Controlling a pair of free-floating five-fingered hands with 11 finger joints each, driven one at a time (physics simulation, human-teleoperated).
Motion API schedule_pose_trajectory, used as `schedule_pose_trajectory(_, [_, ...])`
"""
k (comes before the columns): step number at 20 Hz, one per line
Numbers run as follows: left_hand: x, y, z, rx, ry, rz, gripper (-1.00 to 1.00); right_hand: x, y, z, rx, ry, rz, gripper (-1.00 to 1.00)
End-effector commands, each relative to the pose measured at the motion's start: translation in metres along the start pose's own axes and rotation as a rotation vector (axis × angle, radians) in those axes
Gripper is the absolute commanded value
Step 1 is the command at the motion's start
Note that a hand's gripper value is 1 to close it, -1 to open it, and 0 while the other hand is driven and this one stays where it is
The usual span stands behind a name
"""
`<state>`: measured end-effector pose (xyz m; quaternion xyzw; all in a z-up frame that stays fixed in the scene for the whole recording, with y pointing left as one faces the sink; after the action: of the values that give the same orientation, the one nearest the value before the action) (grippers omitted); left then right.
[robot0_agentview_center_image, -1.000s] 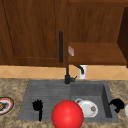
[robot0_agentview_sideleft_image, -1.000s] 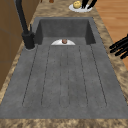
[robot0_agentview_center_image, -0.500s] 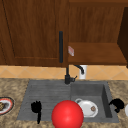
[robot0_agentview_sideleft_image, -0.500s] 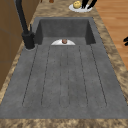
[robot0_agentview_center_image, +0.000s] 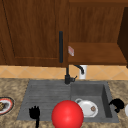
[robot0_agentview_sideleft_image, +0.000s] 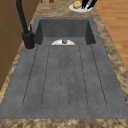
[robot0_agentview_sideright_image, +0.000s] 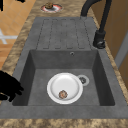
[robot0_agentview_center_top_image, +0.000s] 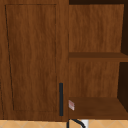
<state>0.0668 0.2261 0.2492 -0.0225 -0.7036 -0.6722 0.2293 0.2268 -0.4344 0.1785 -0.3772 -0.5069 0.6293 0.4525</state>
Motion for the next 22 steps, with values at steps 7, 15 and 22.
schedule_pose_trajectory(7, [0.018,-0.012,0.015,-0.003,0.003,-0.004,-1.00,0.000,0.000,0.000,0.000,0.000,0.000,0.00])
schedule_pose_trajectory(15, [0.016,-0.011,0.035,0.045,0.053,0.047,-1.00,0.000,0.000,0.000,0.000,0.000,0.000,0.00])
schedule_pose_trajectory(22, [0.013,-0.011,0.043,0.000,0.003,0.008,-1.00,0.000,0.000,0.000,0.000,0.000,0.000,0.00])
